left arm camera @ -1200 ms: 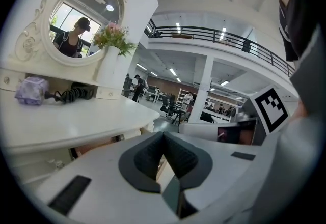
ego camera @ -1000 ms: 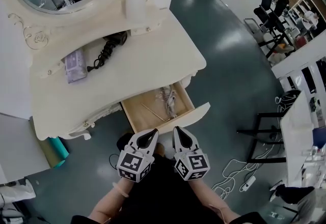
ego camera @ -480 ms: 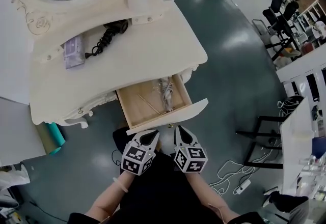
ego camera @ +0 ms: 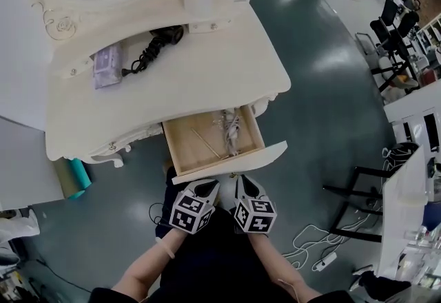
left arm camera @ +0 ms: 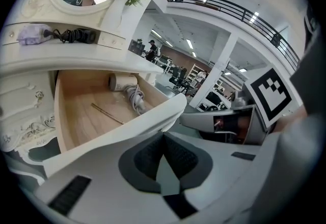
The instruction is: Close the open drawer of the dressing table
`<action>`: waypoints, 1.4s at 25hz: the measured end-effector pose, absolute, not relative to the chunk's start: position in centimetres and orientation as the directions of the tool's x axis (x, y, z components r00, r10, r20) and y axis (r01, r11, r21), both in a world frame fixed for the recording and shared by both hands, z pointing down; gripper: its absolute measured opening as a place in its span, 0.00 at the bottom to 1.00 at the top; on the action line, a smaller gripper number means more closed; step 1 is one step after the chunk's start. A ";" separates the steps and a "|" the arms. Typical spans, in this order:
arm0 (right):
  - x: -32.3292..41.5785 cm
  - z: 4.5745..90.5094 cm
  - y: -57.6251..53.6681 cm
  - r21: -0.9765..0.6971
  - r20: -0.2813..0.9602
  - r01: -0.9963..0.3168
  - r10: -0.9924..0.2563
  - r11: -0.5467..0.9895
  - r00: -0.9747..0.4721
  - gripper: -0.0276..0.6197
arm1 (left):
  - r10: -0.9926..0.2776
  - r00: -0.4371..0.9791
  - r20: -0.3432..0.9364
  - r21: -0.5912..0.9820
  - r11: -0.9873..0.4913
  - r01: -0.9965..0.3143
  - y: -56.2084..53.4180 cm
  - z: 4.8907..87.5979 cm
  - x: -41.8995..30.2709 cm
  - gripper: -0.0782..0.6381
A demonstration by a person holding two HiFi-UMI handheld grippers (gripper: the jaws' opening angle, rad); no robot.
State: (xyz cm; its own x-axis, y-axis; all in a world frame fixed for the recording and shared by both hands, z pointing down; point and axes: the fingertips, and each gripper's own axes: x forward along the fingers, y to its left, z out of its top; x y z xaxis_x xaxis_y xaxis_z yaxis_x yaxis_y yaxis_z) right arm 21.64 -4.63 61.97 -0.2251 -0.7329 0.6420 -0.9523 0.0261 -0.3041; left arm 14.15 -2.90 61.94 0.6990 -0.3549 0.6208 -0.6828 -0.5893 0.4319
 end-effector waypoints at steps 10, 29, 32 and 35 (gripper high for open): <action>21.4 63.2 -5.3 -0.286 0.666 -0.957 -0.707 0.051 -0.236 0.08 | -0.374 0.672 0.639 0.400 -0.585 -0.706 -3.5 63.0 14.3 0.13; 21.0 63.0 -6.9 -0.292 0.663 -0.956 -0.714 0.031 -0.226 0.08 | -0.379 0.664 0.644 0.386 -0.589 -0.710 -5.3 63.0 13.5 0.13; 20.9 63.0 -7.5 -0.293 0.659 -0.956 -0.717 0.033 -0.227 0.08 | -0.381 0.664 0.644 0.388 -0.585 -0.712 -5.8 63.0 13.4 0.13; 20.8 62.9 -8.1 -0.296 0.656 -0.955 -0.720 0.032 -0.228 0.08 | -0.380 0.664 0.644 0.389 -0.585 -0.712 -6.2 63.0 13.3 0.13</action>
State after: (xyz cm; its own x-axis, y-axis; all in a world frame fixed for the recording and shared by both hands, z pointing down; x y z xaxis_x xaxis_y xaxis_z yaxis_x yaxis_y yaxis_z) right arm 20.77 -8.14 62.95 -0.2275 -0.7196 0.6561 -0.9547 0.0321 -0.2959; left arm 13.25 -6.18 63.02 0.6640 -0.3798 0.6441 -0.7117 -0.5851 0.3888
